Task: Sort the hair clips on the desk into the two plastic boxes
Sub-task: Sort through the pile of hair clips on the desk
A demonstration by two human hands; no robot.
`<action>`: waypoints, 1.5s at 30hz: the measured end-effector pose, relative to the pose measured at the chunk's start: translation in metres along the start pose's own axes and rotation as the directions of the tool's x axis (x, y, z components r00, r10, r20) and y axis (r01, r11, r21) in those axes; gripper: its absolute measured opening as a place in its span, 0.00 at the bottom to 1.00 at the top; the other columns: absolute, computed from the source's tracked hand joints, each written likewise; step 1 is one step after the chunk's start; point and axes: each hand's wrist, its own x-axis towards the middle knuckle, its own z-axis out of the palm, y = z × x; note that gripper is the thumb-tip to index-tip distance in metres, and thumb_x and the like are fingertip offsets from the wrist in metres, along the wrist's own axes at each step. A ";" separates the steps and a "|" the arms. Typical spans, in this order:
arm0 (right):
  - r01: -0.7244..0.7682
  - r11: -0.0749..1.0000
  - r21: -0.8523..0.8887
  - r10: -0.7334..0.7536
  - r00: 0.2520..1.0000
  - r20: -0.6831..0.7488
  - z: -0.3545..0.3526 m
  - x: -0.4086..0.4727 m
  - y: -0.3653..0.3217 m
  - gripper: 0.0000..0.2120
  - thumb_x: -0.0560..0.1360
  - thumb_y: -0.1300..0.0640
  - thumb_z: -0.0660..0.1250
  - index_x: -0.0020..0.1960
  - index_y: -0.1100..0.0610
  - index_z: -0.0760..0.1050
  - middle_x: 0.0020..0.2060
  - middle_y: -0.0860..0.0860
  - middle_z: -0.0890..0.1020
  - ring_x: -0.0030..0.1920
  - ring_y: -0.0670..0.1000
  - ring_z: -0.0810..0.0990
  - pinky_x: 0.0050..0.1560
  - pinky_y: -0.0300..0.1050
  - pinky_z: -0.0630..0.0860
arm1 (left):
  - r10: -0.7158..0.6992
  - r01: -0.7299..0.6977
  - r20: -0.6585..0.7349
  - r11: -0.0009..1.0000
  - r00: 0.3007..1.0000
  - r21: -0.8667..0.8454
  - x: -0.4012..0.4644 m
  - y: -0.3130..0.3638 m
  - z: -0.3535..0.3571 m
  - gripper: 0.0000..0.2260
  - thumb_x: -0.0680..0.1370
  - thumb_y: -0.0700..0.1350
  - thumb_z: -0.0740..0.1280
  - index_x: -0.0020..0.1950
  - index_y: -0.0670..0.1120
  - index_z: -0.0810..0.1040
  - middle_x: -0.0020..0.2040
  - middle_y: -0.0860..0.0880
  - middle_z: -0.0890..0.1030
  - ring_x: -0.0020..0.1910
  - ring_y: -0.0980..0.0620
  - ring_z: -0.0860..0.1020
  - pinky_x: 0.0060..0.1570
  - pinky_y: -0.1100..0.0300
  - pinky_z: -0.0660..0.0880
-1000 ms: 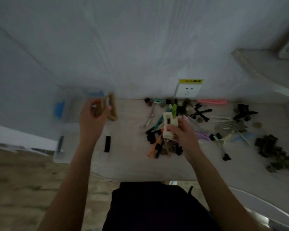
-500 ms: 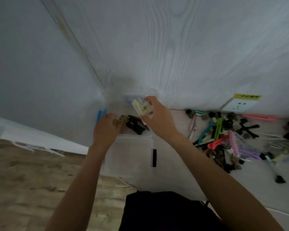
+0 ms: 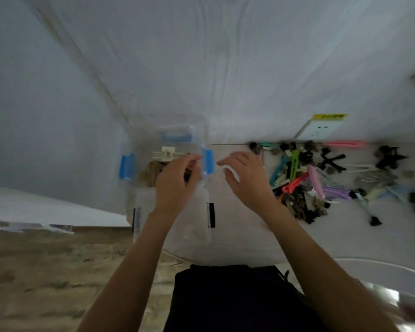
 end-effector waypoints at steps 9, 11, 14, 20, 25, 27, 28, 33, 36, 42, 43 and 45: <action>-0.489 0.871 -0.053 0.476 0.865 -0.159 -0.097 -0.153 0.130 0.11 0.73 0.64 0.61 0.49 0.56 0.80 0.47 0.56 0.83 0.47 0.59 0.80 0.43 0.49 0.76 | 0.404 -0.374 0.501 0.913 0.766 -0.164 -0.012 0.118 0.146 0.16 0.76 0.48 0.64 0.63 0.49 0.74 0.55 0.50 0.80 0.54 0.51 0.76 0.50 0.57 0.75; -0.557 0.828 -0.058 0.539 0.821 -0.191 -0.124 -0.180 0.162 0.11 0.73 0.66 0.63 0.51 0.57 0.79 0.48 0.57 0.82 0.48 0.60 0.79 0.45 0.50 0.75 | 0.402 -0.357 0.587 0.913 0.702 -0.199 -0.019 0.147 0.184 0.19 0.76 0.48 0.65 0.67 0.49 0.70 0.60 0.49 0.77 0.60 0.51 0.74 0.57 0.58 0.71; -0.623 0.779 -0.069 0.595 0.769 -0.232 -0.166 -0.218 0.216 0.13 0.72 0.61 0.59 0.52 0.60 0.78 0.50 0.60 0.80 0.51 0.64 0.77 0.51 0.52 0.73 | 0.375 -0.307 0.655 0.925 0.656 -0.222 -0.028 0.188 0.243 0.20 0.76 0.47 0.66 0.68 0.48 0.69 0.63 0.49 0.75 0.63 0.52 0.72 0.63 0.60 0.67; -0.842 0.478 -0.251 0.814 0.532 -0.234 -0.204 -0.253 0.314 0.24 0.71 0.53 0.63 0.67 0.55 0.69 0.69 0.60 0.66 0.71 0.67 0.57 0.68 0.67 0.51 | 0.330 -0.338 0.654 0.934 0.681 -0.119 -0.027 0.241 0.328 0.21 0.75 0.46 0.66 0.68 0.46 0.69 0.65 0.45 0.73 0.63 0.45 0.71 0.61 0.56 0.66; -0.837 0.498 -0.227 0.852 0.522 -0.053 -0.209 -0.261 0.346 0.29 0.73 0.53 0.66 0.72 0.53 0.61 0.71 0.58 0.60 0.63 0.65 0.66 0.61 0.57 0.66 | 0.365 -0.436 0.584 0.900 0.725 -0.021 -0.022 0.271 0.365 0.22 0.73 0.45 0.68 0.66 0.42 0.70 0.65 0.42 0.73 0.64 0.41 0.70 0.63 0.53 0.65; -0.831 0.551 -0.078 0.825 0.556 -0.100 -0.205 -0.265 0.346 0.24 0.73 0.58 0.65 0.68 0.56 0.66 0.67 0.59 0.64 0.56 0.64 0.73 0.53 0.54 0.73 | 0.386 -0.457 0.603 0.889 0.698 -0.039 -0.022 0.283 0.378 0.23 0.73 0.45 0.68 0.67 0.42 0.69 0.65 0.42 0.72 0.64 0.41 0.69 0.63 0.52 0.65; -0.823 0.568 -0.025 0.813 0.566 -0.135 -0.203 -0.269 0.343 0.22 0.73 0.60 0.66 0.66 0.57 0.69 0.66 0.58 0.65 0.53 0.63 0.75 0.50 0.52 0.74 | 0.390 -0.460 0.629 0.886 0.673 -0.057 -0.023 0.290 0.383 0.24 0.74 0.45 0.68 0.68 0.43 0.67 0.67 0.42 0.70 0.65 0.41 0.67 0.64 0.51 0.64; -0.821 0.567 0.069 0.811 0.542 -0.218 -0.202 -0.285 0.335 0.16 0.72 0.54 0.69 0.59 0.54 0.75 0.62 0.54 0.69 0.47 0.58 0.78 0.43 0.45 0.72 | 0.324 -0.489 0.782 0.872 0.533 -0.028 -0.025 0.333 0.429 0.32 0.75 0.51 0.66 0.75 0.49 0.55 0.75 0.43 0.58 0.74 0.42 0.55 0.69 0.47 0.58; -0.842 0.534 0.081 0.834 0.508 -0.215 -0.207 -0.290 0.340 0.15 0.72 0.51 0.69 0.56 0.54 0.75 0.59 0.54 0.70 0.46 0.57 0.78 0.46 0.48 0.73 | 0.193 -0.405 0.826 0.913 0.529 0.046 -0.028 0.346 0.454 0.35 0.75 0.54 0.66 0.76 0.46 0.52 0.74 0.40 0.60 0.73 0.40 0.58 0.69 0.48 0.59; -0.865 0.486 0.126 0.850 0.434 -0.298 -0.217 -0.292 0.352 0.29 0.68 0.66 0.67 0.67 0.59 0.63 0.60 0.60 0.68 0.54 0.60 0.72 0.45 0.47 0.69 | 0.208 -0.383 0.800 0.923 0.563 0.030 -0.040 0.333 0.453 0.28 0.75 0.52 0.67 0.72 0.47 0.63 0.63 0.41 0.75 0.63 0.40 0.71 0.58 0.50 0.69; -0.870 0.485 0.083 0.845 0.443 -0.299 -0.217 -0.294 0.352 0.31 0.67 0.68 0.66 0.69 0.60 0.62 0.62 0.61 0.66 0.56 0.60 0.71 0.48 0.48 0.72 | 0.202 -0.370 0.800 0.928 0.566 0.028 -0.043 0.331 0.450 0.28 0.75 0.51 0.68 0.72 0.46 0.63 0.63 0.41 0.75 0.63 0.40 0.71 0.58 0.50 0.69; -0.851 0.525 -0.019 0.809 0.507 -0.298 -0.213 -0.301 0.351 0.27 0.66 0.68 0.67 0.65 0.63 0.67 0.62 0.64 0.67 0.57 0.63 0.71 0.56 0.57 0.73 | 0.199 -0.365 0.795 0.931 0.574 0.031 -0.050 0.326 0.444 0.28 0.75 0.52 0.68 0.71 0.45 0.63 0.63 0.41 0.74 0.63 0.41 0.71 0.58 0.50 0.71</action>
